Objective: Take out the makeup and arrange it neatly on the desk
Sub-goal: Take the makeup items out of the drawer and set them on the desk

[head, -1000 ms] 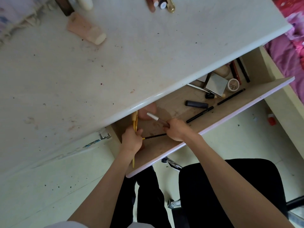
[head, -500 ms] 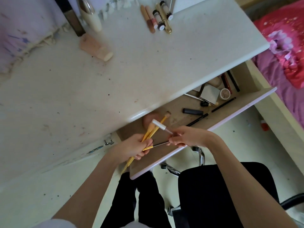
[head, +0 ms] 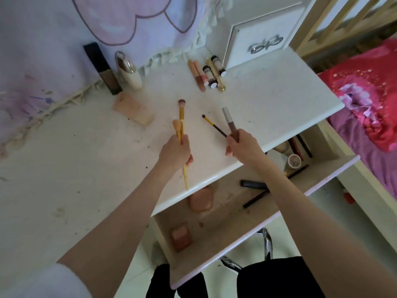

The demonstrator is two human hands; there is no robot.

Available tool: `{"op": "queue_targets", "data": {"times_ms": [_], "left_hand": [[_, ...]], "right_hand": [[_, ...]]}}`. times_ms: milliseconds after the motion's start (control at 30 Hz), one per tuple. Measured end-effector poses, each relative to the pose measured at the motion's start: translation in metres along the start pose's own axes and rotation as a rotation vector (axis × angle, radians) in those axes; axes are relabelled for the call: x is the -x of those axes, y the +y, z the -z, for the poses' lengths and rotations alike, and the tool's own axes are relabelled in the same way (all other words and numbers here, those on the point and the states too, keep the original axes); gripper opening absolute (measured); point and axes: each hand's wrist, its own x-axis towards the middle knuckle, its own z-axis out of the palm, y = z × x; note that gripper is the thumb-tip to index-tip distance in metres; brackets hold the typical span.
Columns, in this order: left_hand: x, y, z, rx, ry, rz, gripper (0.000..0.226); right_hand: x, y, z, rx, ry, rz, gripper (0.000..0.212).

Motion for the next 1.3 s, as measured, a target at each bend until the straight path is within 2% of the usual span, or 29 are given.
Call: {"op": "queue_targets", "data": {"times_ms": [67,167,267,500,633,733,900,1000,1167,1300], "left_hand": [[-0.022,0.011,-0.004,-0.151,0.083,-0.041,0.036],[-0.051,0.025,-0.008,-0.165,0.153,-0.066,0.043],[-0.072,0.037,-0.01,-0.139,0.2,-0.076,0.038],[-0.108,0.064,-0.004,-0.138,0.226,-0.165,0.033],[-0.109,0.066,-0.004,-0.154,0.236,-0.207,0.03],[-0.102,0.057,-0.007,-0.184,0.272,-0.271,0.026],[-0.088,0.032,-0.018,-0.485,0.386,-0.388,0.033],[-0.098,0.029,-0.02,-0.614,0.378,-0.436,0.041],[-0.116,0.034,-0.021,-0.673,0.301,-0.416,0.053],[-0.108,0.017,-0.021,-0.777,0.301,-0.471,0.058]], "right_hand": [[-0.022,-0.012,-0.005,0.16,0.075,0.018,0.015],[-0.048,-0.032,-0.012,0.268,0.166,0.047,0.012],[-0.07,-0.047,-0.018,0.261,0.177,0.077,0.009],[-0.1,-0.061,-0.022,0.167,0.221,0.215,0.027],[-0.097,-0.054,-0.022,0.079,0.281,0.306,0.026],[-0.086,-0.038,-0.026,0.181,0.363,0.37,0.024],[-0.074,-0.019,-0.036,0.304,0.422,0.479,0.03],[-0.078,-0.024,-0.035,0.274,0.43,0.519,0.033],[-0.09,-0.029,-0.038,0.362,0.416,0.487,0.036],[-0.077,-0.017,-0.042,0.373,0.453,0.508,0.035]]}}
